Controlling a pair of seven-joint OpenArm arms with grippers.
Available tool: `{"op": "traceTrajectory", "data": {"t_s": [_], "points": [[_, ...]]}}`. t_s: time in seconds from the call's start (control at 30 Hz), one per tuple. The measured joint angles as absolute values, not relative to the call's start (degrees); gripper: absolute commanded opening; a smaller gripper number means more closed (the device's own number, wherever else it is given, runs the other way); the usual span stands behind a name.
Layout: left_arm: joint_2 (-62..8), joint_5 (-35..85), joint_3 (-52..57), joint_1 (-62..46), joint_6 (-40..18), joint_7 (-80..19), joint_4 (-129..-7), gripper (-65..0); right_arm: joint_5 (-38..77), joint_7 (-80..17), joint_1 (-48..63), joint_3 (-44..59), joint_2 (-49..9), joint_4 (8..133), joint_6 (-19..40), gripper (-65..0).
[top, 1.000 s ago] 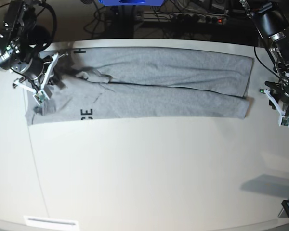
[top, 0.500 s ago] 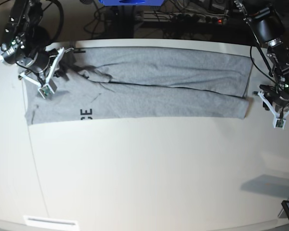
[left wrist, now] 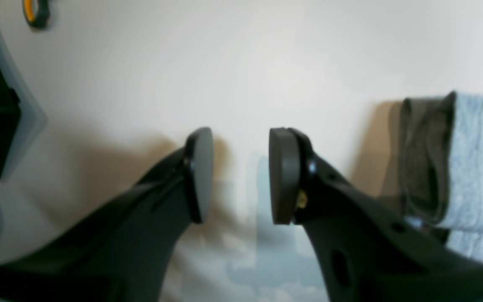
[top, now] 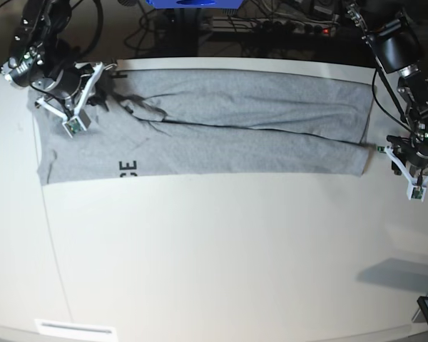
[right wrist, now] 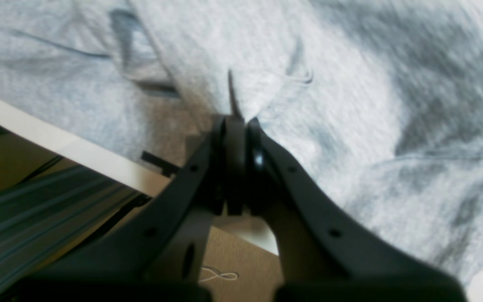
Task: Fold the T-shirt properly
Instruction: 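Release the sleeve and reposition the right gripper on the folded shirt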
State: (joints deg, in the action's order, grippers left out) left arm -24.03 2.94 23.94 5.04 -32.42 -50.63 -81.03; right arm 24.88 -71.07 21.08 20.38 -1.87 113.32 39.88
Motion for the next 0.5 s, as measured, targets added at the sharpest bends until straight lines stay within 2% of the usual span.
{"op": "traceTrajectory", "data": {"t_s": [0.3,0.37,0.5], "points": [[-24.01,2.98,23.94,4.91,-32.42,-50.78,-81.01,-42.3,25.17,-71.05,21.30,24.71,-1.23,113.32,39.88,-63.1],[-24.01,3.01,23.94,4.95,-32.42,-50.76,-81.01,-42.3,25.08,-71.07,21.30,25.41,-1.26,113.32,39.88,-57.7],[-23.99,2.98,23.94,4.93,-32.42,-50.78,-81.01,-42.3,24.93,-71.09,21.30,25.41,-1.23,113.32,39.88,-37.7]]}}
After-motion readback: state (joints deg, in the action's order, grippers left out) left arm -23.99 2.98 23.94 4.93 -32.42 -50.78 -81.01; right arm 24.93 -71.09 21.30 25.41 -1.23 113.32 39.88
